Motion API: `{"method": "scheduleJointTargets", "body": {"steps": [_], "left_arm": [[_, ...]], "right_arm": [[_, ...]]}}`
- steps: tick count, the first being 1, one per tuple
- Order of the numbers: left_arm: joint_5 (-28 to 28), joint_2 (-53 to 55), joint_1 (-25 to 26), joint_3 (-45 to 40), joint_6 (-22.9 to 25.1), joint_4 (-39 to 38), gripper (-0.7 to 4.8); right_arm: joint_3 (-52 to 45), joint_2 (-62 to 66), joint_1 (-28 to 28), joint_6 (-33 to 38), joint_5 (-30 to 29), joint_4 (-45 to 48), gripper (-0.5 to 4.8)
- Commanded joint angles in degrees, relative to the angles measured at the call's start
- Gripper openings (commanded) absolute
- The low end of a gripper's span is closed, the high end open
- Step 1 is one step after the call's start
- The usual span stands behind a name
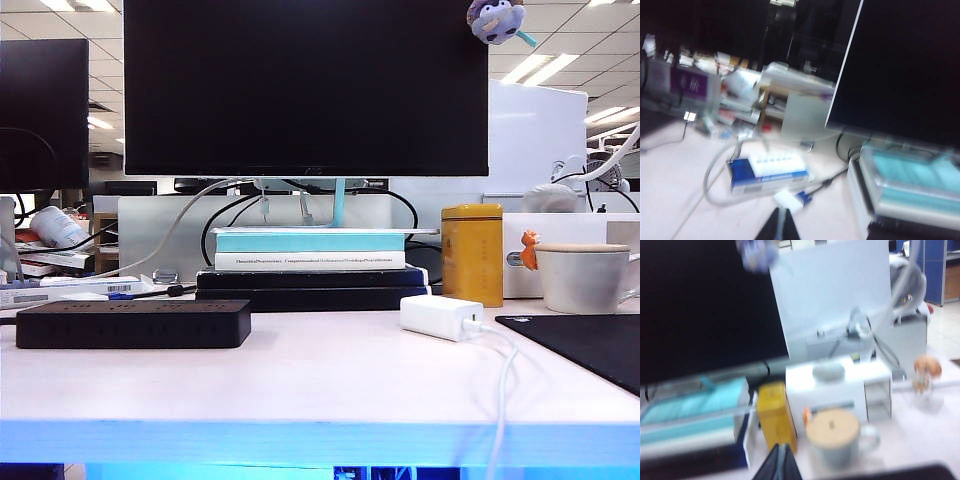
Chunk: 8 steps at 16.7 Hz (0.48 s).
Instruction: Plug the white charger into the left socket.
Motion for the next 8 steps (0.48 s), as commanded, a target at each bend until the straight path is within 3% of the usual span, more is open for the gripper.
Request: {"method": "scheduleJointTargets", "body": {"steps": [1,2,3,4,7,8], "left_arm": [[6.69,14.62,0.02,12.96,2.12,0.48,-0.05],[8.90,17.18,0.02,15.17,3.21,0.33,-0.05],[16.17,22.88,0.02,19.69,8.13,0.22,-0.05],[18.93,25.14,0.02,21.44,9.99,0.11,-0.05],[20.74,28.55,0.00,24.02,10.34,0.35,-0.05],[20.74,28.57,0.00,24.02,10.29,0.42,-0.05]], "right_arm": [[11.98,13.90,-0.04,0.15,-3.08,-1.81,-0.04],[13.53,16.02,-0.02,0.13,-4.39,-1.55,-0.04],[18.99,23.58,0.02,0.09,-8.96,-1.62,-0.04],[21.94,28.15,0.07,-0.22,-11.28,-2.32,-0.04],[29.48,40.83,2.12,-0.66,-16.92,-6.45,-0.04],[33.27,48.22,5.33,-3.41,-17.20,-9.01,-0.04]]}}
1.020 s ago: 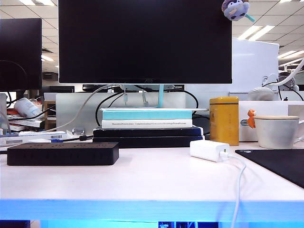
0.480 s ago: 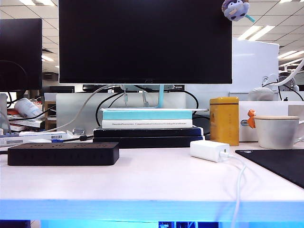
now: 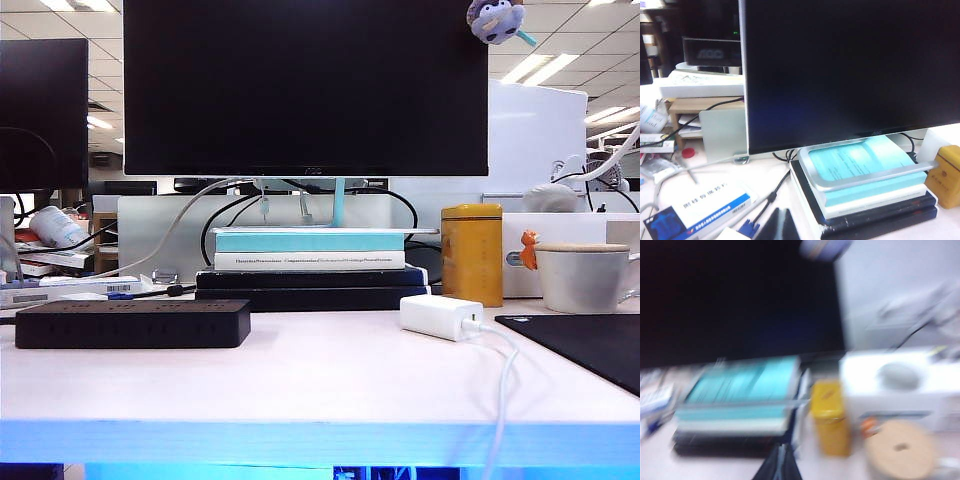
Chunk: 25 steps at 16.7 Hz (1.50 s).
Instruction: Plug the white charger into the left socket.
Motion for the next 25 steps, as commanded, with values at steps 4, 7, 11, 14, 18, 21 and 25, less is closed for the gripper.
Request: {"method": "scheduleJointTargets", "body": {"steps": [4,7,11,14,18,21,25], "left_arm": [[0.57,0.22,0.02,0.63,0.24,0.94,-0.05],[0.57,0.20,0.02,0.63,0.22,1.66,-0.05],[0.55,0.22,0.02,0.63,0.22,2.21,-0.05],[0.55,0.22,0.02,0.63,0.22,2.21,-0.05],[0.55,0.22,0.02,0.63,0.22,2.12,-0.05],[0.57,0.24,0.02,0.63,0.22,2.12,-0.05],[0.57,0.24,0.02,0.61,0.70,2.10,-0.05]], "right_arm": [[12.22,27.67,11.72,-10.01,-2.23,-12.09,-0.04],[12.98,37.97,14.60,-12.98,-2.25,-16.96,1.20],[13.03,41.35,14.71,-19.34,0.87,-17.07,4.44],[13.09,44.83,14.73,-21.73,0.87,-16.90,4.44],[13.16,49.88,14.73,-23.43,2.03,-15.93,4.44],[13.46,52.59,14.84,-23.41,1.92,-15.56,4.06],[16.61,52.57,14.86,-22.01,1.09,-16.87,0.39]]}}
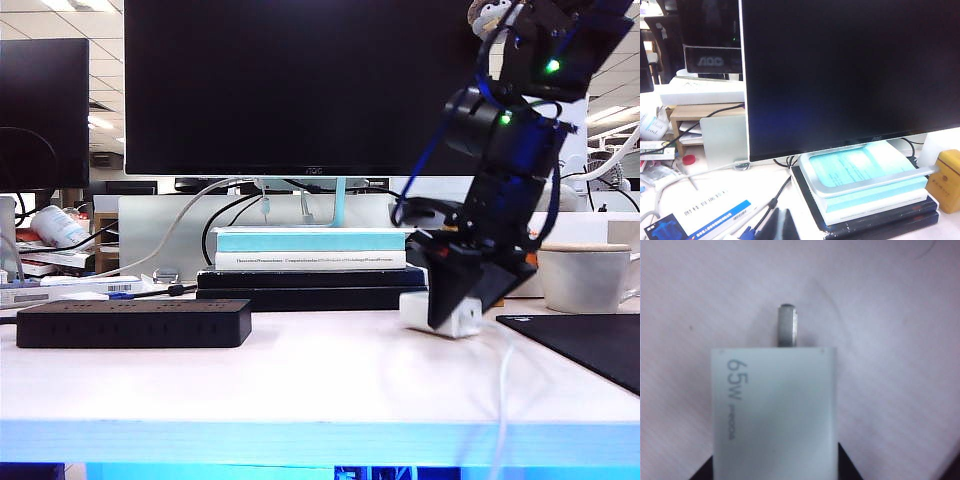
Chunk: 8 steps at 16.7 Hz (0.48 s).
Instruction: Plug the white charger into the left socket.
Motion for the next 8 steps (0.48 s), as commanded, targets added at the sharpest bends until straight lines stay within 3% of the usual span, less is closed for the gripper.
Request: {"method": "scheduleJointTargets", "body": {"steps": [1,3,5,6,8], "left_arm": [[0.24,-0.11,0.04,0.24,1.68,0.94,-0.05],[0.87,-0.11,0.02,0.24,5.49,0.96,-0.05],[4.81,-0.09,0.00,0.24,11.56,1.03,-0.05],[6.78,-0.07,-0.07,0.24,15.08,1.27,-0.05],[12.87,1.81,-3.76,0.24,28.00,7.21,-0.05]], "right_arm": [[5.60,-0.72,0.02,3.61,-4.59,-1.46,0.39],[10.71,-1.09,0.00,9.14,-11.93,-2.56,0.39],[16.63,-1.38,0.02,19.17,-25.46,-2.54,0.39],[19.12,-1.38,0.02,26.53,-31.82,-1.53,0.39],[22.95,-1.38,0.02,51.06,-49.81,8.24,0.40]]}}
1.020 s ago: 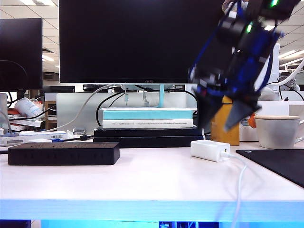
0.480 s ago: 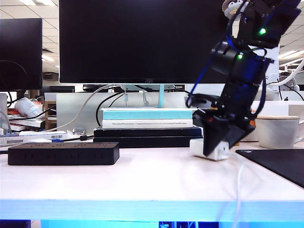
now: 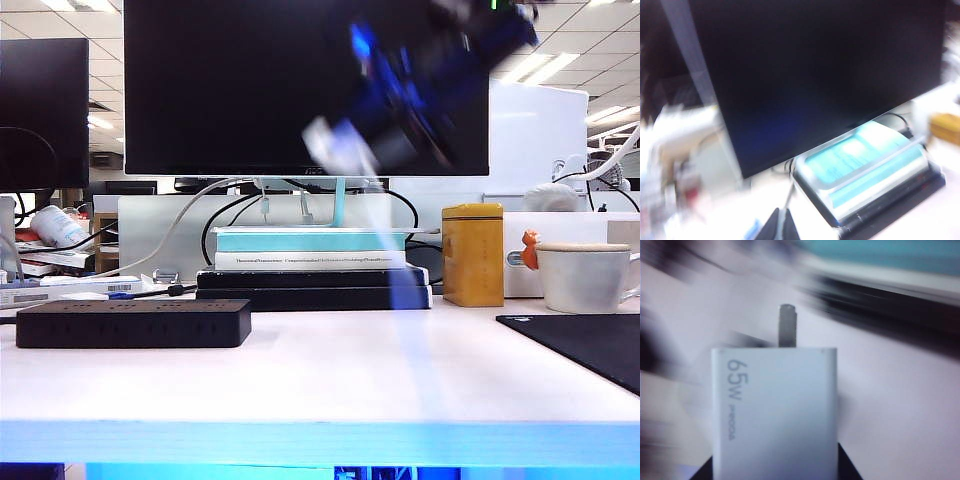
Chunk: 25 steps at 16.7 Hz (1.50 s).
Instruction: Plug the white charger into the left socket.
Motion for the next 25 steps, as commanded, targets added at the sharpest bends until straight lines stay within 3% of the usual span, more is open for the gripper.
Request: {"method": "scheduleJointTargets", "body": {"steps": [1,3,5,6,7,10,11,13,22,23,25], "left_arm": [[6.78,2.73,-5.77,0.24,16.52,9.11,-0.04],[6.69,5.86,-13.44,0.24,26.56,13.20,0.25],[3.23,8.74,-18.62,0.24,35.54,13.86,0.31],[-0.22,10.84,-21.99,0.24,41.70,14.36,1.43],[-0.07,12.20,-22.60,0.24,45.38,15.52,2.29],[1.90,15.21,-22.69,0.24,55.10,18.91,3.47],[1.79,15.69,-22.69,0.24,57.72,19.08,3.52],[3.02,16.81,-22.73,0.24,59.84,20.24,4.13],[4.33,17.57,-22.73,0.24,60.89,20.17,4.12],[4.31,17.57,-22.73,0.24,60.89,20.17,3.79],[4.31,17.57,-22.73,0.24,60.89,20.15,1.73]], "right_arm": [[2.01,-0.52,0.02,30.08,-20.68,15.54,0.40],[2.01,-0.57,1.01,42.40,-27.15,27.19,0.40],[2.01,-0.61,1.92,52.61,-28.26,30.99,0.40],[2.01,-0.61,2.16,57.44,-28.61,30.86,0.40],[2.01,-0.61,2.97,60.11,-28.76,30.91,0.40],[2.01,-0.66,5.01,66.01,-30.05,34.16,0.39],[2.01,-0.66,5.55,66.90,-29.97,35.10,0.39],[2.01,-0.63,7.50,68.78,-29.88,36.85,0.39],[2.01,-0.61,10.64,72.26,-30.01,39.95,0.40],[2.01,-0.61,11.04,73.09,-30.08,40.48,0.40],[2.01,-0.61,11.34,73.24,-30.03,41.24,0.40]]}}
